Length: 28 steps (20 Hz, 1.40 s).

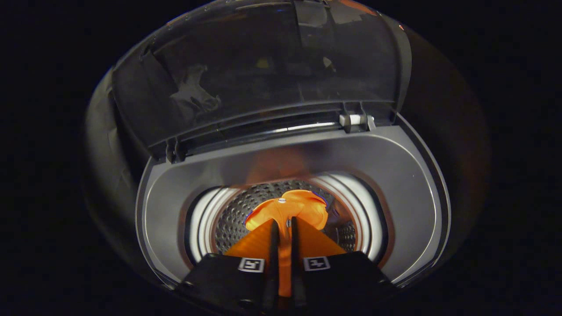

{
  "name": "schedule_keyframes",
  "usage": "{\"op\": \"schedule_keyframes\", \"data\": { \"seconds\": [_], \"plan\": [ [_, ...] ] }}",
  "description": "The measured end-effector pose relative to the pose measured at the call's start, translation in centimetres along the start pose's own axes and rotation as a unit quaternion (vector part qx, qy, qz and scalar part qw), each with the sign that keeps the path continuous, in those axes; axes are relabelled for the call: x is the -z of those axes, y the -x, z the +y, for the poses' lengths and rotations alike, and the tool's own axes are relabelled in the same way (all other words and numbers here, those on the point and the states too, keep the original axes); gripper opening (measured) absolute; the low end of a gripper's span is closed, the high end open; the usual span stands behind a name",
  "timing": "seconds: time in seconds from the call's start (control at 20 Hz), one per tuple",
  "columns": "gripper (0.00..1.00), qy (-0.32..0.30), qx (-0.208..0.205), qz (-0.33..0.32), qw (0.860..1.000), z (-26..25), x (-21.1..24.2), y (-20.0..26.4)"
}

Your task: Put the clothes into the washing machine and then close the washing machine lid.

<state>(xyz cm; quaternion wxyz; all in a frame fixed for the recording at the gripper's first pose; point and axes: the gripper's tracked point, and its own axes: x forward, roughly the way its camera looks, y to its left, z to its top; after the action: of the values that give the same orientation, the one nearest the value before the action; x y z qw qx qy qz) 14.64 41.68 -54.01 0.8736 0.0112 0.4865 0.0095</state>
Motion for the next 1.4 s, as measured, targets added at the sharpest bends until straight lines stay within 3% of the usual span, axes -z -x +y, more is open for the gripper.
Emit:
{"op": "schedule_keyframes", "data": {
  "seconds": [0.25,0.6,0.75,1.1,1.25,1.4],
  "plan": [
    [0.98,0.012,0.010,-0.012,1.000,-0.6,-0.3,0.5],
    [0.99,0.027,-0.012,-0.156,0.987,-0.1,-5.8,9.2],
    [0.99,0.031,-0.018,-0.250,0.968,0.1,-10.5,15.3],
    [0.98,0.055,-0.035,-0.421,0.905,1.4,-20.2,32.1],
    [0.98,0.038,-0.058,-0.454,0.888,2.4,-22.5,34.6],
    [0.98,0.032,-0.068,-0.460,0.885,2.7,-24.4,34.9]
  ]
}}
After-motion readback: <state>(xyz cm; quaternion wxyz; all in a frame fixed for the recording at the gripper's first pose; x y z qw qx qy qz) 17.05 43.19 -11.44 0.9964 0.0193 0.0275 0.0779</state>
